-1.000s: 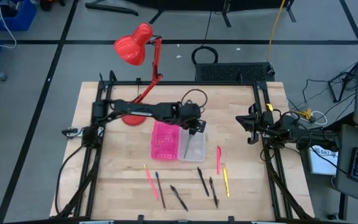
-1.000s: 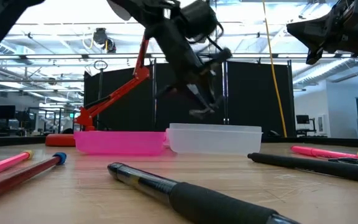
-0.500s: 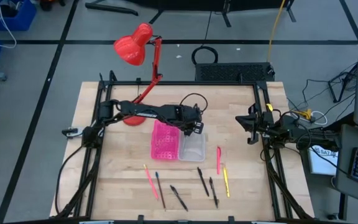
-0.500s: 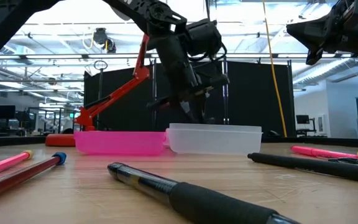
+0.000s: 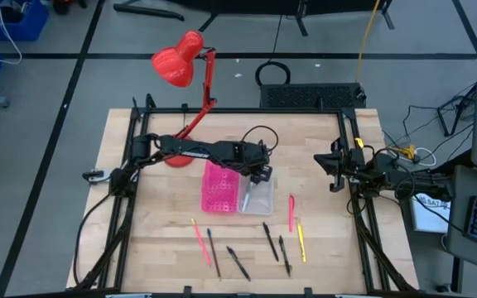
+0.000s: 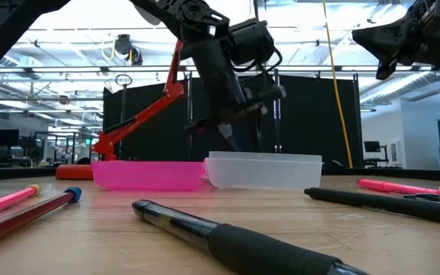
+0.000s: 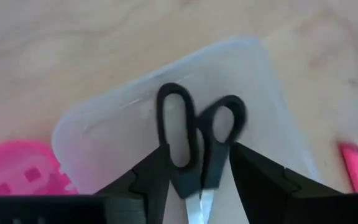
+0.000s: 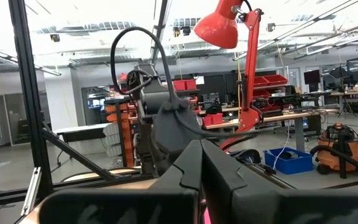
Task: Pick & place school supplies into a supply box
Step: Put the pink pen into the supply box
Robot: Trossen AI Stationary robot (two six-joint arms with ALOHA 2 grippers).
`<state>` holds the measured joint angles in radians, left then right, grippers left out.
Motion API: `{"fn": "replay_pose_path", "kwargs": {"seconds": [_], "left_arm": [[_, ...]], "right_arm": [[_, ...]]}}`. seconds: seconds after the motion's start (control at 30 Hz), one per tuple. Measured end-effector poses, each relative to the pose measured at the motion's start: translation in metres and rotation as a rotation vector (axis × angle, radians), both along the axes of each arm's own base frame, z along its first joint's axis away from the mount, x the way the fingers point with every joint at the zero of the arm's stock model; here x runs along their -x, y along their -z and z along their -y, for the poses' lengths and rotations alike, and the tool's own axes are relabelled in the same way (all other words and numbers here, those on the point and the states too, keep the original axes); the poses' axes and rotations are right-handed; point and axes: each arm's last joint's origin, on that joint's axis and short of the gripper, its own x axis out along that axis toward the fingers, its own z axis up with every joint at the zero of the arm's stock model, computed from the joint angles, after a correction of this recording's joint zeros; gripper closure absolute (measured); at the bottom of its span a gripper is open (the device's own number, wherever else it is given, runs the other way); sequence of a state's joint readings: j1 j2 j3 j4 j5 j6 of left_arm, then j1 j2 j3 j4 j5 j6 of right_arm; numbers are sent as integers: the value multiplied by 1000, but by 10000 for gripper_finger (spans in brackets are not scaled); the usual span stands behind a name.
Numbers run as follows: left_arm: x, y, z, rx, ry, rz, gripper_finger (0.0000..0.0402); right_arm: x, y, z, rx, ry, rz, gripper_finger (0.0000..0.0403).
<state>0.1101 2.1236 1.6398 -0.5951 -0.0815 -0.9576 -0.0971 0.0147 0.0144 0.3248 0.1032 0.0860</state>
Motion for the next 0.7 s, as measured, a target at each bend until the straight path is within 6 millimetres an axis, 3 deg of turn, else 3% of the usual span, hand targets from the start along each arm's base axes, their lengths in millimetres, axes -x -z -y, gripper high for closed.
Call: {"fn": "replay_pose_path", "kwargs": {"seconds": [0.1, 0.23, 0.37, 0.43, 0.53, 0.7], "left_arm": [[5, -25, 4, -37, 113, 52, 239], [25, -91, 28, -196, 204, 170, 262], [73, -166, 66, -511, 219, 280, 308], [103, -188, 77, -599, 213, 295, 340], [148, -202, 90, -615, 273, 354, 389], [210, -190, 95, -660, 369, 381, 392]], "right_arm": [[0, 0, 0, 0, 0, 0, 403], [0, 0, 0, -6, -3, 5, 403], [0, 0, 0, -6, -3, 7, 403], [0, 0, 0, -6, -4, 5, 403], [0, 0, 0, -6, -6, -1, 403], [-2, 2, 0, -3, -3, -26, 403]]}}
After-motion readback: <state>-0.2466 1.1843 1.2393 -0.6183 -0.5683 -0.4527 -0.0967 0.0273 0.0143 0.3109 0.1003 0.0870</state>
